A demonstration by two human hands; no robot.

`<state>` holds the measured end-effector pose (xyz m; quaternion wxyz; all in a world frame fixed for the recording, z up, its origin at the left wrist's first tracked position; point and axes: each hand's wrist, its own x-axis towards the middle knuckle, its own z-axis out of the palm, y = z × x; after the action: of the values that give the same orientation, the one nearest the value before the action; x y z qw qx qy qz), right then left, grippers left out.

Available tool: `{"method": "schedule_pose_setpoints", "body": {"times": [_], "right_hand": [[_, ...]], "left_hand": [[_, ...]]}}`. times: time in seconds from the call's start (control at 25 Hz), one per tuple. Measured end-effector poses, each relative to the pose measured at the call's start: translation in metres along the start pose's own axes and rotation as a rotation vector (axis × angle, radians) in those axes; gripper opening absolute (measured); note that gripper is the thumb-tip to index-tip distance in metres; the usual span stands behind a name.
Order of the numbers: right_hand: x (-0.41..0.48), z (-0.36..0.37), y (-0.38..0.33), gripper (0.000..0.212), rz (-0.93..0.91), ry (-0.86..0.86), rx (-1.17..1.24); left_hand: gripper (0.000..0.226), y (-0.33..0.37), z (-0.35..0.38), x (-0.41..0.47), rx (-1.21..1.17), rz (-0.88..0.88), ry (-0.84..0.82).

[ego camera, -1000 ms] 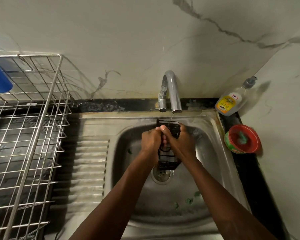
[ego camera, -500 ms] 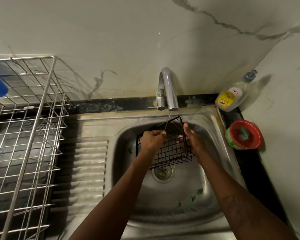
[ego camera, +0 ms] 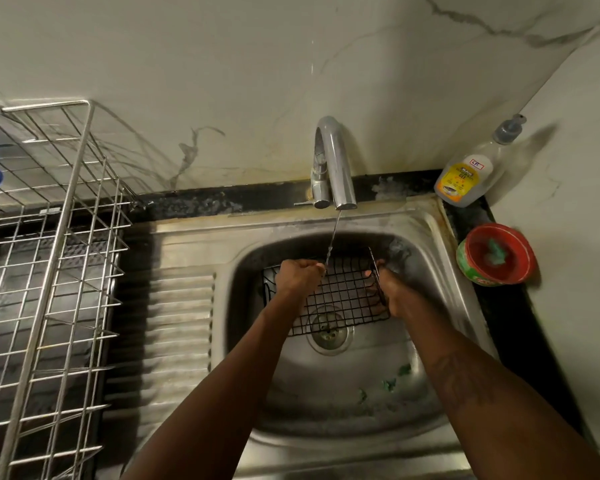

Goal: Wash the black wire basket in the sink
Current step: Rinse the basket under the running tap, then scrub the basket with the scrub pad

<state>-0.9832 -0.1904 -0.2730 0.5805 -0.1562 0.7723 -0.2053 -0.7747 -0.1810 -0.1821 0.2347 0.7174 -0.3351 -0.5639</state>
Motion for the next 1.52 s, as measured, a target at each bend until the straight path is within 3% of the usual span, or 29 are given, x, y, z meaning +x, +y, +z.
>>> {"method": "schedule_pose_setpoints", "body": {"times": [0.2, 0.44, 0.64, 0.8, 0.88, 1.0, 1.12, 1.24, 1.36, 1.44, 1.52], "right_hand": [[-0.018, 0.006, -0.018, 0.068, -0.019, 0.111, -0.092], [-0.026, 0.018, -0.036, 0.063, -0.205, 0.193, -0.312], [-0.044, 0.024, -0.040, 0.055, -0.325, 0.190, -0.398], [-0.059, 0.032, -0.041, 0.051, -0.394, 0.167, -0.390], [-0.070, 0.033, -0.047, 0.047, -0.437, 0.150, -0.381], [-0.089, 0.032, -0.055, 0.045, -0.455, 0.109, -0.386], [-0.098, 0.034, -0.058, 0.045, -0.475, 0.084, -0.420], [-0.115, 0.034, -0.061, 0.037, -0.562, 0.096, -0.423], [-0.137, 0.022, -0.058, 0.028, -0.654, 0.120, -0.314], [-0.151, -0.003, -0.057, 0.012, -0.713, 0.203, -0.232], [-0.158, -0.039, -0.054, 0.016, -0.842, 0.358, -0.181]], "left_hand": [[0.005, 0.015, 0.007, 0.005, -0.072, -0.002, 0.025], [0.007, 0.047, 0.016, 0.003, -0.323, -0.092, 0.087], [0.013, 0.076, 0.012, -0.006, -0.498, -0.051, 0.265], [0.010, 0.095, 0.009, -0.014, -0.668, -0.009, 0.201], [0.022, 0.093, 0.011, -0.021, -0.584, 0.082, 0.221], [0.041, 0.094, 0.009, -0.034, -0.065, 0.341, 0.243], [0.051, 0.100, -0.002, -0.046, 0.276, 0.417, 0.178], [0.050, 0.096, -0.002, -0.058, 0.330, 0.438, 0.158], [0.025, 0.081, 0.019, -0.070, 0.256, 0.410, 0.131], [0.013, 0.077, 0.039, -0.075, 0.208, 0.392, 0.073], [0.015, 0.081, 0.062, -0.082, 0.212, 0.386, 0.009]]}}
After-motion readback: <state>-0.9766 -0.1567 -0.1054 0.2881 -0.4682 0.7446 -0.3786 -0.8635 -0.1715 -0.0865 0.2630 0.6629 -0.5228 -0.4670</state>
